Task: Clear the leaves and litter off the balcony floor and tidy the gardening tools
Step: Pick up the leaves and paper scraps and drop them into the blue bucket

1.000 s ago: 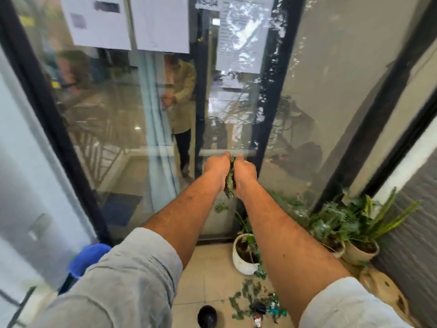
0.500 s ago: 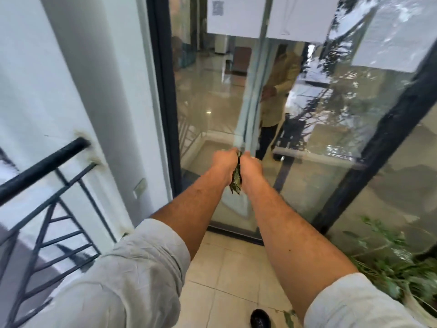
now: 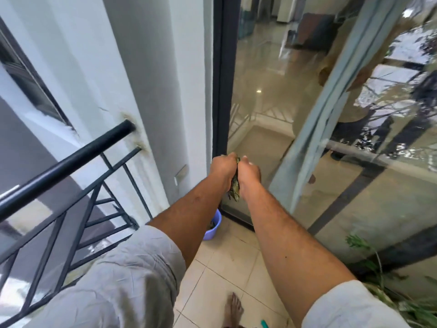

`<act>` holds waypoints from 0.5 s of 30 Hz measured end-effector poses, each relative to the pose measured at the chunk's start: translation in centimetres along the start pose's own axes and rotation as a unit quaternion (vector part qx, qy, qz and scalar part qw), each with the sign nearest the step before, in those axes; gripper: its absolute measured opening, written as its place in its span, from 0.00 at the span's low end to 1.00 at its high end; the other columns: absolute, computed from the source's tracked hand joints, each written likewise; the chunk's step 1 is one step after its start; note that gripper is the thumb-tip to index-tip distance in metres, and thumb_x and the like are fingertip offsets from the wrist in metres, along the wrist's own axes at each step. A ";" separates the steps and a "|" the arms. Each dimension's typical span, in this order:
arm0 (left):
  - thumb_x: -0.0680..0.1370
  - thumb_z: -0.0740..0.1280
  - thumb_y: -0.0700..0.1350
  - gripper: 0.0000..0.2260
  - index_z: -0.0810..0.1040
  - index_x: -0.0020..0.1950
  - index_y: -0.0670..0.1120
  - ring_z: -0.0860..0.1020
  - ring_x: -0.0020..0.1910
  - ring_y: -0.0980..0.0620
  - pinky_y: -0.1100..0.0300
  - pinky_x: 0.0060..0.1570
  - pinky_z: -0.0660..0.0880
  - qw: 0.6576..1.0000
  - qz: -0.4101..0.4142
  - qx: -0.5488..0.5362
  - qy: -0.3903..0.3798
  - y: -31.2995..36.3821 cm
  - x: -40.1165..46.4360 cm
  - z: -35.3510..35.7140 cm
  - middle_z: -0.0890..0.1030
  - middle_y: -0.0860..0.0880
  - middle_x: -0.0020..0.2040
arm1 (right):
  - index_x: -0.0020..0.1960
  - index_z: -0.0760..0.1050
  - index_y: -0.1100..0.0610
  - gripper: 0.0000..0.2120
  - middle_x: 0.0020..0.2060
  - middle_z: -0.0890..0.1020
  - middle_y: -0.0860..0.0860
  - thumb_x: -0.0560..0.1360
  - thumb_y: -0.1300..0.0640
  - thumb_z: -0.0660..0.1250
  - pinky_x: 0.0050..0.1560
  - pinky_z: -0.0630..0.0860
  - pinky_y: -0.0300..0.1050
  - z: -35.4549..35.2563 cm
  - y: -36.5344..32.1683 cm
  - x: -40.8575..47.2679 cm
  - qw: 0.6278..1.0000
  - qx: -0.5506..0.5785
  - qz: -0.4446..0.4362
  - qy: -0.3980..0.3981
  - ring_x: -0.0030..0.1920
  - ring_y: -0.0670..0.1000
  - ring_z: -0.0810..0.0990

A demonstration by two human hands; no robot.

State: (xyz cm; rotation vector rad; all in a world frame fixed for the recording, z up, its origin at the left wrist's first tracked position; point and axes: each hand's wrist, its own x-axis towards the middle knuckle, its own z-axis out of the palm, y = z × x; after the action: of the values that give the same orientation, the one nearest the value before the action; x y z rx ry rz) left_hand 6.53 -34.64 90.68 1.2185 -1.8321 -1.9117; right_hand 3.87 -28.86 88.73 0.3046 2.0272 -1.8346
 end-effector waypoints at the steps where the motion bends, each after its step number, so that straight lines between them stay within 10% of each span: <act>1: 0.79 0.67 0.49 0.12 0.83 0.48 0.40 0.83 0.44 0.44 0.53 0.44 0.79 1.000 -0.005 -0.002 0.010 -0.2 1.4 -0.1 0.85 0.41 0.47 | 0.42 0.80 0.55 0.18 0.48 0.87 0.59 0.78 0.43 0.60 0.56 0.84 0.61 1.0 0.3 1.2 1.000 -0.009 0.004 -0.012 0.49 0.61 0.86; 15: 0.82 0.64 0.46 0.15 0.77 0.37 0.43 0.80 0.37 0.45 0.56 0.48 0.76 0.959 -0.225 -0.151 0.086 -8.5 18.8 0.2 0.81 0.45 0.34 | 0.53 0.84 0.58 0.20 0.52 0.86 0.58 0.83 0.46 0.58 0.57 0.82 0.56 10.9 8.9 15.4 0.982 -0.114 0.146 -0.036 0.51 0.61 0.85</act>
State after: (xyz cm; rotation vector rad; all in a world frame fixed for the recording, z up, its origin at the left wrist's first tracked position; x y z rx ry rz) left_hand -2.31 -45.33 75.42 1.7308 -1.1892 -2.1218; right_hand -4.84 -40.03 73.40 0.4371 1.9967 -1.4049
